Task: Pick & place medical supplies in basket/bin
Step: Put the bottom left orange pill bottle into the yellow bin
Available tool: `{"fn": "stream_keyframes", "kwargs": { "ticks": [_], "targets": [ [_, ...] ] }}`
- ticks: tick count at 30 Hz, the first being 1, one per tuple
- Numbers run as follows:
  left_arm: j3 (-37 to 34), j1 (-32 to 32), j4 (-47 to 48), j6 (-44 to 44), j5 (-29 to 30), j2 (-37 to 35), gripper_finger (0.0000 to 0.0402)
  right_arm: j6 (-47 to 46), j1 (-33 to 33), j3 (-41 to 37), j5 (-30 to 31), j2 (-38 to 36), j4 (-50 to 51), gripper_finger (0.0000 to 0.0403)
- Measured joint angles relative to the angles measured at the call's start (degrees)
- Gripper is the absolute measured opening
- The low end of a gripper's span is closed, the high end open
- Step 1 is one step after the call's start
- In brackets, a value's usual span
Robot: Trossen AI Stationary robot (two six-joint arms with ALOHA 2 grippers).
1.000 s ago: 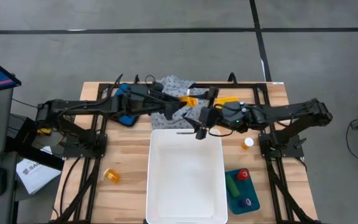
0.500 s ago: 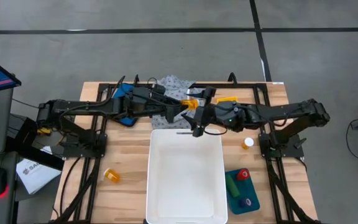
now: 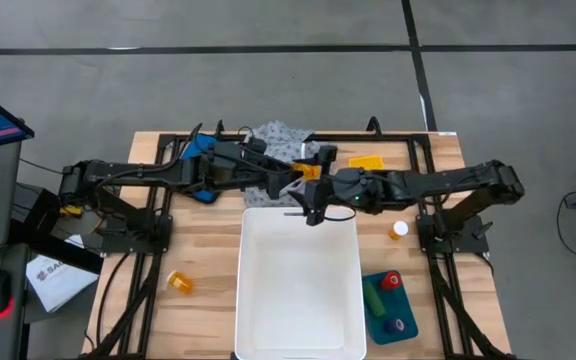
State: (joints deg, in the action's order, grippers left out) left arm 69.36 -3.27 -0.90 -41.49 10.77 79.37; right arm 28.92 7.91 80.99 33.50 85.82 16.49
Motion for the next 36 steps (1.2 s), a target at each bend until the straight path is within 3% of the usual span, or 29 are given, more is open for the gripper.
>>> {"fn": "stream_keyframes", "kwargs": {
  "ticks": [11,23,36],
  "targets": [
    [0.0,0.4,0.0,0.0,0.2,0.0,0.0176,0.8,-0.6,0.0,-0.2,-0.2,-0.7,0.0367],
    [0.0,0.8,0.0,-0.6,0.1,0.0,0.0176,4.1,-0.6,0.0,-0.2,-0.2,-2.0,0.0294],
    [0.0,1.4,0.0,-0.8,-0.1,0.0,0.0176,4.1,-0.6,0.0,0.1,-0.2,-2.1,0.0280]
  ]
}}
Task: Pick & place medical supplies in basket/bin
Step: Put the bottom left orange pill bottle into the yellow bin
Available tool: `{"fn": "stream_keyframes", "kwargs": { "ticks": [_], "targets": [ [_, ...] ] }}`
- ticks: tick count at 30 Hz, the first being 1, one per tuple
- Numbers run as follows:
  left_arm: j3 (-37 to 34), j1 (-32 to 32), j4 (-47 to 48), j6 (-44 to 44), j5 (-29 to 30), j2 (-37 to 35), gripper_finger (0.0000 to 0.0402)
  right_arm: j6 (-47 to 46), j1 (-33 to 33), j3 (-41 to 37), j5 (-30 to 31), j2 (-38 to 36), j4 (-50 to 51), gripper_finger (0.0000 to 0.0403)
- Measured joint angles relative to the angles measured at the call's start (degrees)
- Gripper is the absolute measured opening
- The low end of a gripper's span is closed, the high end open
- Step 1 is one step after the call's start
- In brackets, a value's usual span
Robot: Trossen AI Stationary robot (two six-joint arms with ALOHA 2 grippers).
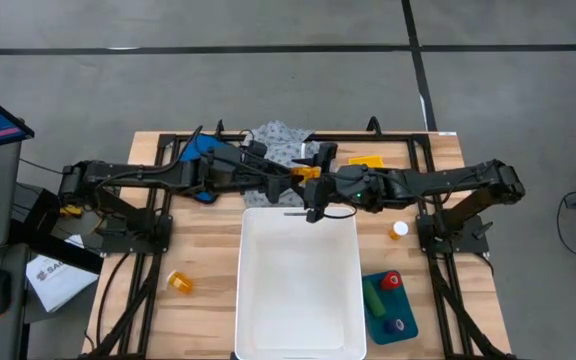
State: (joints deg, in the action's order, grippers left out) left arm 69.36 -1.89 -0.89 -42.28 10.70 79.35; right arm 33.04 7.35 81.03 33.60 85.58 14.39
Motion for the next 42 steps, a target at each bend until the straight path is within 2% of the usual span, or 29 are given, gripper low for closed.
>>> {"fn": "stream_keyframes", "kwargs": {
  "ticks": [8,19,27,36,42],
  "targets": [
    [0.0,0.0,0.0,0.0,0.2,0.0,0.0176,0.0,0.0,0.0,0.8,0.0,0.0,0.0256],
    [0.0,0.0,-0.1,-0.1,0.2,0.0,0.0176,0.0,0.0,0.0,0.8,0.0,0.2,0.0174],
    [0.0,0.0,-0.1,-0.1,0.4,0.0,0.0178,0.0,0.0,0.0,0.9,0.0,0.1,0.0189],
    [0.0,0.0,0.2,0.8,0.9,0.0,0.0223,0.4,0.0,0.0,3.1,0.0,-0.1,0.0174],
    [0.0,-0.4,0.0,3.9,2.0,-0.7,0.0231,0.4,0.0,0.0,4.4,0.0,0.5,0.0179]
  ]
}}
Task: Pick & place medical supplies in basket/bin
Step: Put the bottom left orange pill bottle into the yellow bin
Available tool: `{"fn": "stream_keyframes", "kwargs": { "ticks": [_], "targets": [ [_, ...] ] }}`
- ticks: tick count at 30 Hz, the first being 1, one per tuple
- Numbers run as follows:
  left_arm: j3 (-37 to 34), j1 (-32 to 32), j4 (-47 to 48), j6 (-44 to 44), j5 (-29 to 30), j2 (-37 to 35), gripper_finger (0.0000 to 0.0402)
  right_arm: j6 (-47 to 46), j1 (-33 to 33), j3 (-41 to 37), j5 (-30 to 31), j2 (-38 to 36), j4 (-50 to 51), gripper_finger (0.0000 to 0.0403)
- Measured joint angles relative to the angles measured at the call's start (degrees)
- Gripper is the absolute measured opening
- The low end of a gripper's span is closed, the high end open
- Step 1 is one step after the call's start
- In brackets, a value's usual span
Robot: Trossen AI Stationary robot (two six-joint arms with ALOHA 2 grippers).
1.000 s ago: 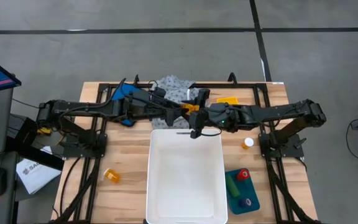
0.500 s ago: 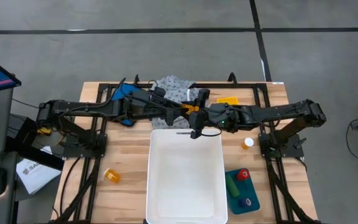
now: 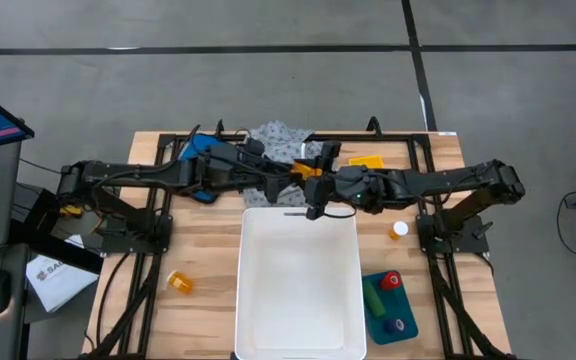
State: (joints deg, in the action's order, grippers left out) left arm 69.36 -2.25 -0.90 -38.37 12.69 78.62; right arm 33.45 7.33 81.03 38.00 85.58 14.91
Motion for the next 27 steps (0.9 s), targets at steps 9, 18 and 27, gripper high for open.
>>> {"fn": "stream_keyframes", "kwargs": {
  "ticks": [9,18,27],
  "targets": [
    [0.0,-2.1,4.5,3.9,2.7,-4.8,0.0232,-1.6,-0.5,0.0,2.6,-0.2,1.3,0.0179],
    [0.0,-3.0,17.5,6.6,9.0,-12.7,0.0231,-11.5,-3.0,0.0,4.0,-2.0,9.7,0.0179],
    [0.0,-3.0,25.7,6.4,10.8,-16.7,0.0224,-42.2,-8.8,0.1,4.0,-5.7,30.8,0.0179]
  ]
}}
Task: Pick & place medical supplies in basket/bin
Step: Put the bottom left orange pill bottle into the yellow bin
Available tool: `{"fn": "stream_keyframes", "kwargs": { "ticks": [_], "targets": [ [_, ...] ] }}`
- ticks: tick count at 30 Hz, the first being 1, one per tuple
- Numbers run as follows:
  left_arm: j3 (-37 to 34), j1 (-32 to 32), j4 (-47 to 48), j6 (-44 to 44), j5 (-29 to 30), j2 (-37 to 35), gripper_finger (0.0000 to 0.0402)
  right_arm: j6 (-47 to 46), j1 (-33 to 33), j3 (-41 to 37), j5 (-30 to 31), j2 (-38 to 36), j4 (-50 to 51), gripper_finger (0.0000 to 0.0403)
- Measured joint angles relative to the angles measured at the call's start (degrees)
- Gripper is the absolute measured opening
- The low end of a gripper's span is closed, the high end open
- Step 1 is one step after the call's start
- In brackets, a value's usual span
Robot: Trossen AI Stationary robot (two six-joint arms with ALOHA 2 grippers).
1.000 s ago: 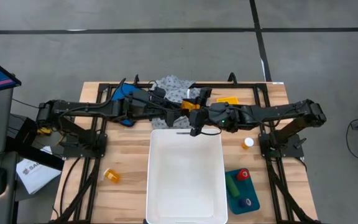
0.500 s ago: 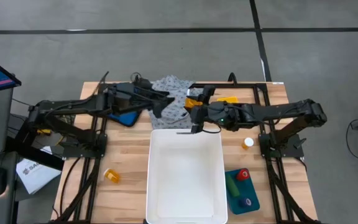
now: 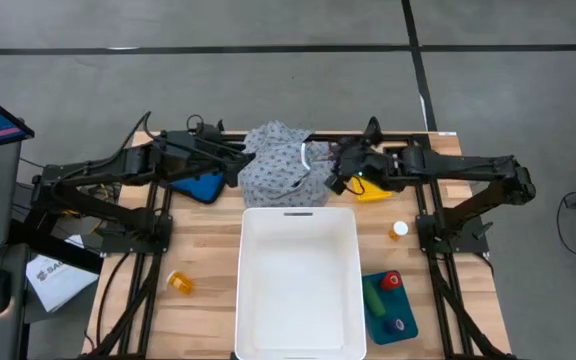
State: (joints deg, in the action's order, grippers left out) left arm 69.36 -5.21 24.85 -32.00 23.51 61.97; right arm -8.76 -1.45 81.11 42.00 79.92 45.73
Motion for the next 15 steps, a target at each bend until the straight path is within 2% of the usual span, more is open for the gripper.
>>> {"fn": "stream_keyframes", "kwargs": {
  "ticks": [2,7,12,15],
  "targets": [
    [0.0,0.0,0.2,-0.1,0.0,0.0,0.0223,-7.3,-1.5,-0.1,-0.5,-1.3,6.2,0.0179],
    [0.0,0.0,0.8,-0.1,-0.1,0.4,0.0223,-23.3,-5.5,-0.1,-5.3,-3.3,14.7,0.0179],
    [0.0,0.0,0.9,-0.1,-0.2,0.3,0.0223,-31.8,-9.6,-0.1,-6.1,-2.7,22.5,0.0179],
    [0.0,0.2,0.9,-0.1,-0.2,0.3,0.0223,-34.1,-12.5,-2.7,-8.8,-2.3,22.4,0.0179]
  ]
}}
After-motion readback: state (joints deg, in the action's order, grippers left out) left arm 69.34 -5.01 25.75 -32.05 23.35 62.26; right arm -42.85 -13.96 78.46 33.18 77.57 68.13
